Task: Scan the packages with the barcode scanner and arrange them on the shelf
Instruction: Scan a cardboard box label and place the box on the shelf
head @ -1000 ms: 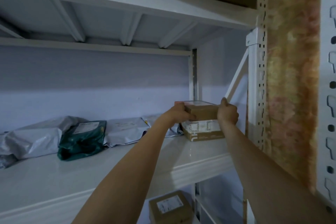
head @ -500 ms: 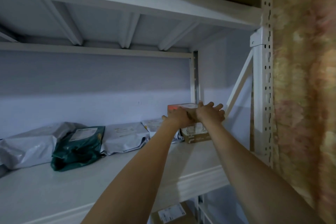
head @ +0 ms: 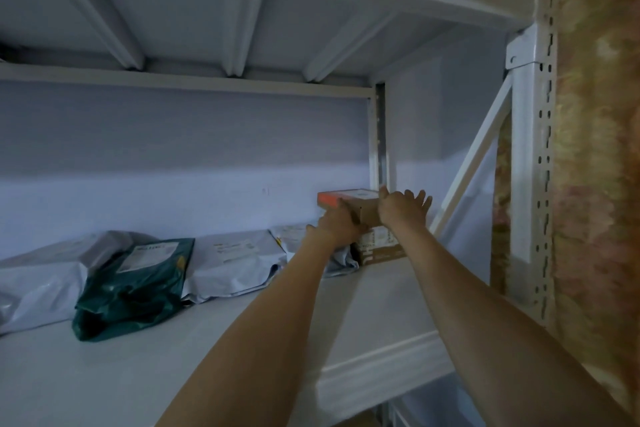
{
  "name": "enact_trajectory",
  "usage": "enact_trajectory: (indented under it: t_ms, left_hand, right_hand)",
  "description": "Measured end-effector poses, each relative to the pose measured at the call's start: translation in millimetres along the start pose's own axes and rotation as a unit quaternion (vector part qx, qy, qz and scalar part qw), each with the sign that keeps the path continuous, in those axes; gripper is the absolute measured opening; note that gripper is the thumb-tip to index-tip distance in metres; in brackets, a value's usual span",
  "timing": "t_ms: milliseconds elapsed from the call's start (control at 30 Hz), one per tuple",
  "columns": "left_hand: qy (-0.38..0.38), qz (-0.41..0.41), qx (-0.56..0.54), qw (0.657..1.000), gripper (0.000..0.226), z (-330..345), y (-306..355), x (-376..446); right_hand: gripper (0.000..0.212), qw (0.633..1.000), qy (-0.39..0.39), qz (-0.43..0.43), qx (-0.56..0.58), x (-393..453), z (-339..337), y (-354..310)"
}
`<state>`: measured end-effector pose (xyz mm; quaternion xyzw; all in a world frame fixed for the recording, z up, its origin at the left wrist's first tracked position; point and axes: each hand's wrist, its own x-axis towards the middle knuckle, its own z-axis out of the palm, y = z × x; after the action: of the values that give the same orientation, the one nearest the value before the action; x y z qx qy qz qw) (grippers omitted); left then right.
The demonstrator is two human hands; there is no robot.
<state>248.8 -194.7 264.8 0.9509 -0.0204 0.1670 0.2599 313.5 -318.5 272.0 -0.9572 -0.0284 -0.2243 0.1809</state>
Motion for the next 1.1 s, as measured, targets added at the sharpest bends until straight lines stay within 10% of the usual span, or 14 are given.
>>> enact_trajectory:
  t_ms: [367, 667, 800, 1100]
  left_hand:
    - [-0.012, -0.023, 0.015, 1.0, 0.061, -8, 11, -3]
    - [0.171, -0.072, -0.187, 0.965, 0.011, -35, 17, -58]
    - [0.212, -0.054, -0.234, 0.947, 0.034, -30, 26, -99]
    - [0.087, 0.037, -0.421, 0.902, 0.04, -18, 29, -250]
  right_hand:
    - [0.068, 0.985, 0.068, 0.049, 0.153, -10, 2, -6]
    - [0.04, 0.912, 0.196, 0.046, 0.357, -83, -25, -24]
    - [0.025, 0.881, 0.192, 0.03, 0.431, -118, -40, -30]
    - [0.02, 0.83, 0.157, -0.067, 0.53, -246, -57, -2]
